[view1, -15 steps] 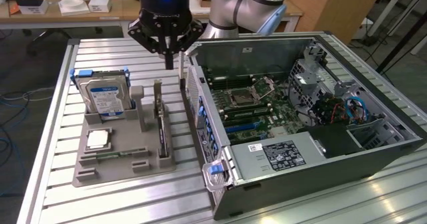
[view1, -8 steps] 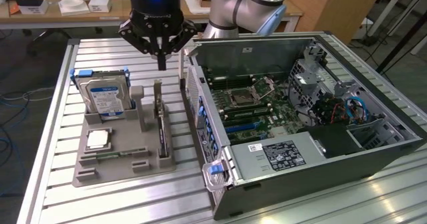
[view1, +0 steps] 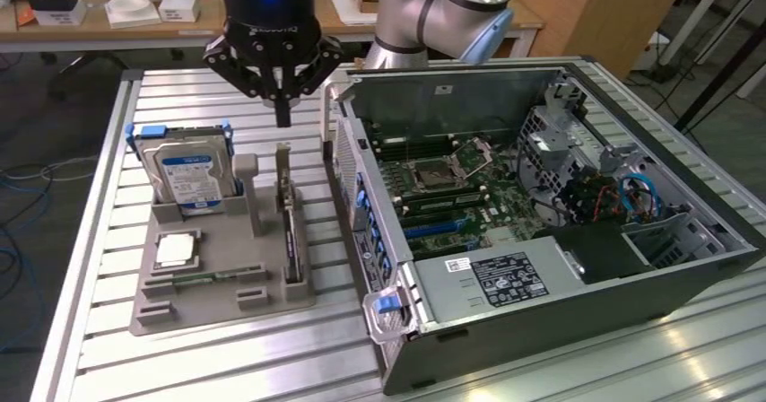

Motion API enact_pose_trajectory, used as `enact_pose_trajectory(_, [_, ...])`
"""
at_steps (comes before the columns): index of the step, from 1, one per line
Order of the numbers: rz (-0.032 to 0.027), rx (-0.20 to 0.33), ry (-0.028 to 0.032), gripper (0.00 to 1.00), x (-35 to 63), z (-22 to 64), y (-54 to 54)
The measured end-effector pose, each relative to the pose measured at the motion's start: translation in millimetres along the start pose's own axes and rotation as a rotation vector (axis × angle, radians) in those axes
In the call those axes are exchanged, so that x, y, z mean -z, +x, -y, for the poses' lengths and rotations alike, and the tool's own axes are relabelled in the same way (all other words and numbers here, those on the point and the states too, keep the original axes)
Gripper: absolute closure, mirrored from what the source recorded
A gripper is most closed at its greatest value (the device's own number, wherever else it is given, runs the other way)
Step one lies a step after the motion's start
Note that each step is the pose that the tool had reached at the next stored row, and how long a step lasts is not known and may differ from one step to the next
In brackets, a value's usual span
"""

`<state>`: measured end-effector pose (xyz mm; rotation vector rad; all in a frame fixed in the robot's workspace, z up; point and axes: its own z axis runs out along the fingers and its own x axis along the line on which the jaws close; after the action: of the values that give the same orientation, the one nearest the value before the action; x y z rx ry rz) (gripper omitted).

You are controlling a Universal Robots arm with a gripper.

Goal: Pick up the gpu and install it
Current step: 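Reach for the gpu, then pick up the gpu and move the gpu toward the slot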

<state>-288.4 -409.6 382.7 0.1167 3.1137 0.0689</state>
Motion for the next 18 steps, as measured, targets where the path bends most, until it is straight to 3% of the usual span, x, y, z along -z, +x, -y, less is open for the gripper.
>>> enact_pose_trajectory(14, [0.0000, 0.000, 0.0000, 0.89, 0.0, 0.0, 0.5])
enact_pose_trajectory(18, [0.0000, 0.000, 0.0000, 0.84, 0.0, 0.0, 0.5])
